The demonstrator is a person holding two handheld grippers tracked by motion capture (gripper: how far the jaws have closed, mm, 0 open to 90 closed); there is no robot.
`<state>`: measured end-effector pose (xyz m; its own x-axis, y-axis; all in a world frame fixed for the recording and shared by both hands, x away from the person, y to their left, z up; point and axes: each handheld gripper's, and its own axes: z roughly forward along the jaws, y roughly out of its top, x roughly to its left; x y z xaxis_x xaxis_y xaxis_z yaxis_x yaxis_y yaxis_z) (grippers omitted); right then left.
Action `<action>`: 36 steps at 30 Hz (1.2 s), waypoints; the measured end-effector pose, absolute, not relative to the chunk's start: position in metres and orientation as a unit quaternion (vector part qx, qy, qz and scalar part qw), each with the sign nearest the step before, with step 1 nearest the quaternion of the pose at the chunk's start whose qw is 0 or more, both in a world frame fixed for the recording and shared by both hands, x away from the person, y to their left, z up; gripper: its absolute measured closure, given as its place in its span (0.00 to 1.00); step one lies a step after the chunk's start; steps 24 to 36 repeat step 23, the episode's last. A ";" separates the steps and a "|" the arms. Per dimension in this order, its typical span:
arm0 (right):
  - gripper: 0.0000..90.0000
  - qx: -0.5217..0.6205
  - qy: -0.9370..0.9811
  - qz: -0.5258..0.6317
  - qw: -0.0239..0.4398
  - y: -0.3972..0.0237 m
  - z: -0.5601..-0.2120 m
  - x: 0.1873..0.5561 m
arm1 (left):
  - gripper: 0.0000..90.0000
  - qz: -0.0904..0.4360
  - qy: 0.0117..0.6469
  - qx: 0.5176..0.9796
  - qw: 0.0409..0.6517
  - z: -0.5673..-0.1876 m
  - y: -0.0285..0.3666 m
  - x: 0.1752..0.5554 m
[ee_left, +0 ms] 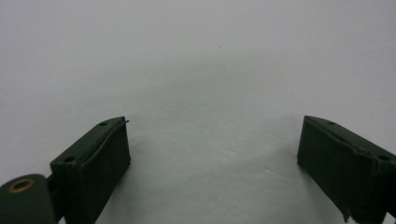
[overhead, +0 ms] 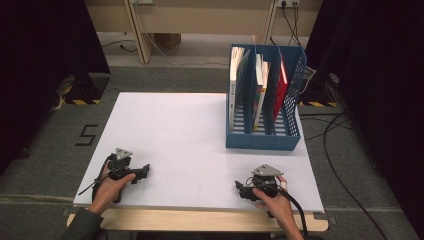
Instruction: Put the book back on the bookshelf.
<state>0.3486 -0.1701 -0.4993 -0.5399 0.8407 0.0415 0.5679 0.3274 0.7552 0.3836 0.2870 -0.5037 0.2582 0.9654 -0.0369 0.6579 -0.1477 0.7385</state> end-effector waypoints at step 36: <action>0.16 0.435 0.774 0.400 0.228 -0.169 -0.512 0.336 | 0.09 0.232 0.562 0.722 0.331 -0.504 0.287 0.384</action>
